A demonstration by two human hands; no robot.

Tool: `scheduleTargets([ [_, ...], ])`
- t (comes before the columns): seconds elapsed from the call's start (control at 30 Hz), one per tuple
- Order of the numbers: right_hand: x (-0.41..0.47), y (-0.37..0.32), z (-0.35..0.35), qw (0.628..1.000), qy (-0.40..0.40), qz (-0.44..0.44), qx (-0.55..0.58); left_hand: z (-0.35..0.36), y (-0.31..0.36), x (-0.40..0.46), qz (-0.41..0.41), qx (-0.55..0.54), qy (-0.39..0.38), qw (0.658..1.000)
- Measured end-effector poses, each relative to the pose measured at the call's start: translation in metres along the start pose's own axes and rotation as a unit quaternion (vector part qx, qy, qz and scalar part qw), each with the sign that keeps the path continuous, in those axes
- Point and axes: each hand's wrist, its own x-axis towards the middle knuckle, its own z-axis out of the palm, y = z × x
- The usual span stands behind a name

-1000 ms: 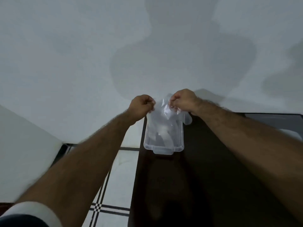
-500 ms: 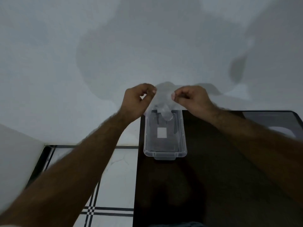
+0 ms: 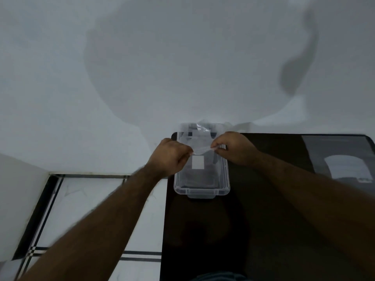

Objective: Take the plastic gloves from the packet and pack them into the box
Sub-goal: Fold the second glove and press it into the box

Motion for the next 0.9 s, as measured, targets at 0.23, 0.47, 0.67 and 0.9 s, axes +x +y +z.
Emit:
scheduleTargets([
  [0.23, -0.002, 0.007, 0.018, 0.987, -0.136, -0.012, -0.083, 0.035, -0.004, -0.018, 0.025, 0.059, -0.087, 0.994],
  [0.47, -0.004, -0.007, 0.035, 0.945, -0.227, -0.061, -0.227, 0.048, -0.001, -0.011, 0.047, 0.132, -0.15, 0.979],
  [0.67, 0.0, -0.017, 0.048, 0.919, -0.292, -0.078, -0.254, 0.051, -0.002, -0.004, 0.039, 0.137, -0.206, 0.968],
  [0.9, 0.011, -0.015, 0.023, 0.958, -0.266, -0.027, -0.1, 0.044, -0.006, 0.006, -0.018, 0.036, -0.169, 0.985],
])
